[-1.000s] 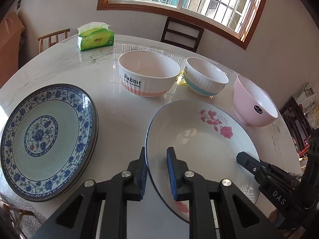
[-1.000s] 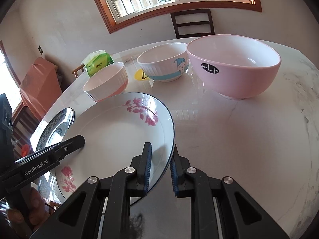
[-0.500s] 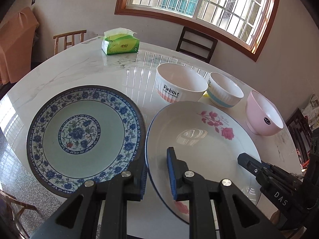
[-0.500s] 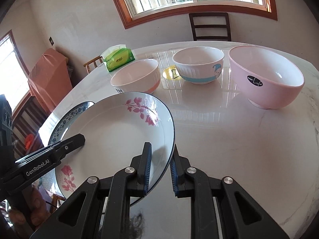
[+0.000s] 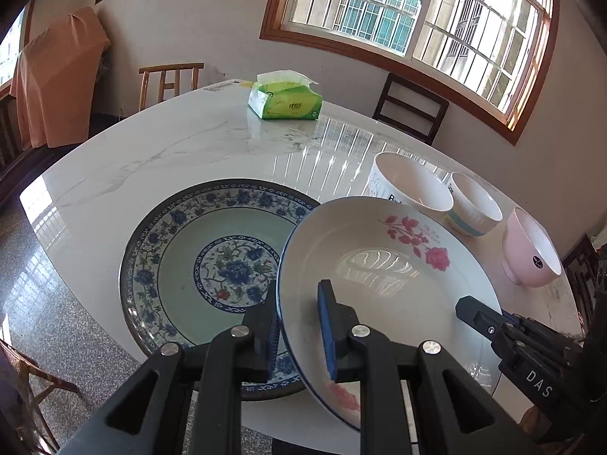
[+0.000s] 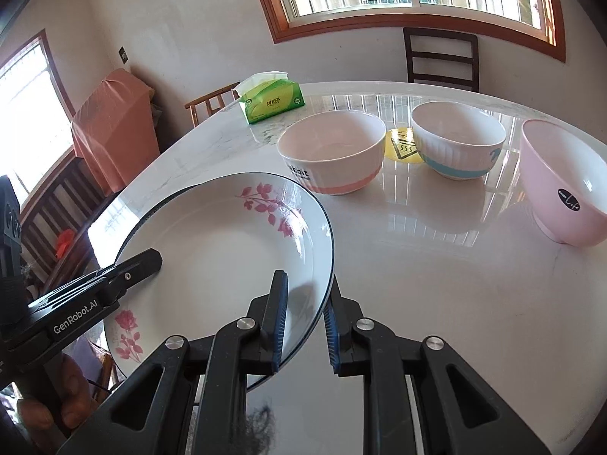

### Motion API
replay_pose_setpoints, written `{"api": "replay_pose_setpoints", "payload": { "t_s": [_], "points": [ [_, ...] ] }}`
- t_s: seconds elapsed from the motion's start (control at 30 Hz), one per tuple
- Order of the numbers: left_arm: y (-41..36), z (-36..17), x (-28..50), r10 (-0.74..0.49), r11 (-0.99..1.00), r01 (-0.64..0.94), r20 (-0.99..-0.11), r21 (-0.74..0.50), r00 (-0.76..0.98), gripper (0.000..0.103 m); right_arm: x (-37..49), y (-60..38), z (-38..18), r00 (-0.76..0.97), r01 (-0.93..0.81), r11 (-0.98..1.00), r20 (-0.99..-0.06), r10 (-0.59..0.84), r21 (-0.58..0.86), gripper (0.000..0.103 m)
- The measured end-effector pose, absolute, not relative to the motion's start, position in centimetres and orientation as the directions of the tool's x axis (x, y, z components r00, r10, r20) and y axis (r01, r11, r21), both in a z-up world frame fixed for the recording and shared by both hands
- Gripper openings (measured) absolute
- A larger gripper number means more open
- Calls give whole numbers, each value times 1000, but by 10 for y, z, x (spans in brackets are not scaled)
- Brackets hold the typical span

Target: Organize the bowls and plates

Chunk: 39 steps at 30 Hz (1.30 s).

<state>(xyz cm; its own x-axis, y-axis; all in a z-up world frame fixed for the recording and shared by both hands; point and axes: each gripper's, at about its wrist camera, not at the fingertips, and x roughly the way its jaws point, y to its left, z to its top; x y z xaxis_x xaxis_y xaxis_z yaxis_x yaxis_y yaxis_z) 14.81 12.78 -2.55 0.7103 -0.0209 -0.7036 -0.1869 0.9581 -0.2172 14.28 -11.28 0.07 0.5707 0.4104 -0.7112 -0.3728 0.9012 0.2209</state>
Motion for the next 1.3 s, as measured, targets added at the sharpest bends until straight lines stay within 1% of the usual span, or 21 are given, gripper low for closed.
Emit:
{"api": "replay_pose_setpoints", "payload": {
  "t_s": [0.8, 1.3],
  "points": [
    [186, -31, 150, 83, 937, -294, -693, -191, 716, 19, 165, -44, -6, 521, -459, 863, -723, 454, 211, 18],
    [209, -36, 154, 99, 928, -320, -702, -190, 705, 19, 173, -23, -14, 504, -483, 851, -730, 462, 206, 18]
  ]
}}
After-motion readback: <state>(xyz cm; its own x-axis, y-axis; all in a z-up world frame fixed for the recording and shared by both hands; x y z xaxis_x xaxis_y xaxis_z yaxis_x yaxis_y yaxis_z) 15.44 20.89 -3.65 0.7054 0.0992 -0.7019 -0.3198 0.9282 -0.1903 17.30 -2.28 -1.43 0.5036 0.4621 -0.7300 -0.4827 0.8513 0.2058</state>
